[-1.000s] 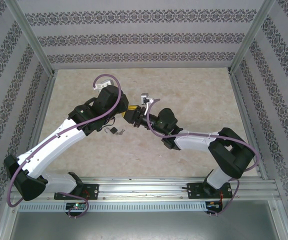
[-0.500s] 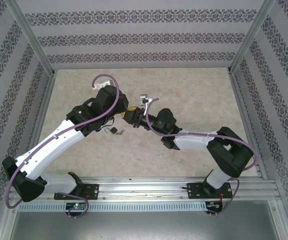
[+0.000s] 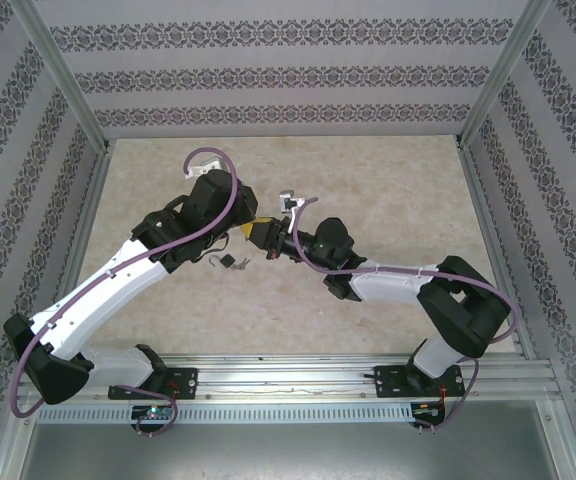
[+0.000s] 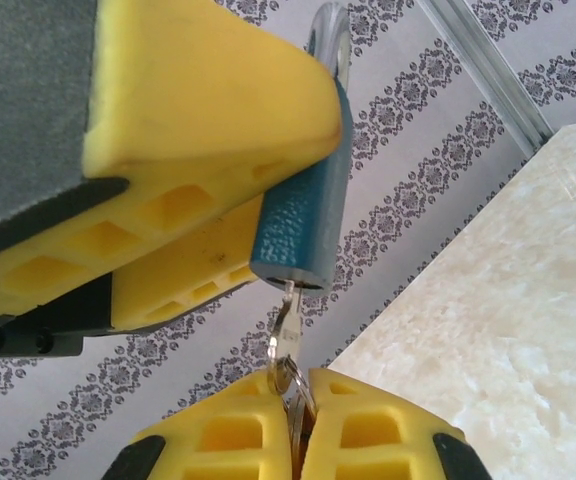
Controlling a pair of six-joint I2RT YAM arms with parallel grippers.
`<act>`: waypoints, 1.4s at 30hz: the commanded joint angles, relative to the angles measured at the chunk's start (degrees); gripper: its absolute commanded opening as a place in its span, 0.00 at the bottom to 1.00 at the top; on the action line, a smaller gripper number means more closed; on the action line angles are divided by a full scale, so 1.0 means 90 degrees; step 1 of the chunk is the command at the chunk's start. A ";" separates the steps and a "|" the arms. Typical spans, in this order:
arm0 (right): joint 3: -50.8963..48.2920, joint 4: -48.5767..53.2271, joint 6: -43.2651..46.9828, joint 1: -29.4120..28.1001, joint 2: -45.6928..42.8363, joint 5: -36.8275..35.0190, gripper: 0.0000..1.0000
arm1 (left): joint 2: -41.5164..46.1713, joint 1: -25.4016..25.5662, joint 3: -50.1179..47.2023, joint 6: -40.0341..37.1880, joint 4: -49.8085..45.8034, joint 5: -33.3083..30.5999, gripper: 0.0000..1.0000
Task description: Unlock with the key
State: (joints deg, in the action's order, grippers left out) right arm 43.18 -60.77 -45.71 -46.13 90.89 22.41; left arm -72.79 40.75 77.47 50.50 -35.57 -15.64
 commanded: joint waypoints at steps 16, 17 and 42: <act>0.0509 0.0596 -0.0670 0.0571 -0.0345 0.0866 0.26 | 0.0285 -0.0317 -0.0267 0.0101 0.0536 0.0776 0.25; 0.0378 0.0617 -0.0602 0.0575 -0.0412 0.0798 0.30 | 0.0304 -0.0360 -0.0292 0.0113 0.0547 0.0804 0.25; 0.0339 0.1168 -0.0336 0.0500 -0.0651 0.0882 0.41 | 0.0325 -0.0661 -0.0609 0.0483 0.0928 0.1513 0.25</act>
State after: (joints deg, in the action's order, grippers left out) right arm 44.36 -46.94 -47.81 -40.75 83.92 28.62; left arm -70.96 35.48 71.90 54.24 -30.57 -2.76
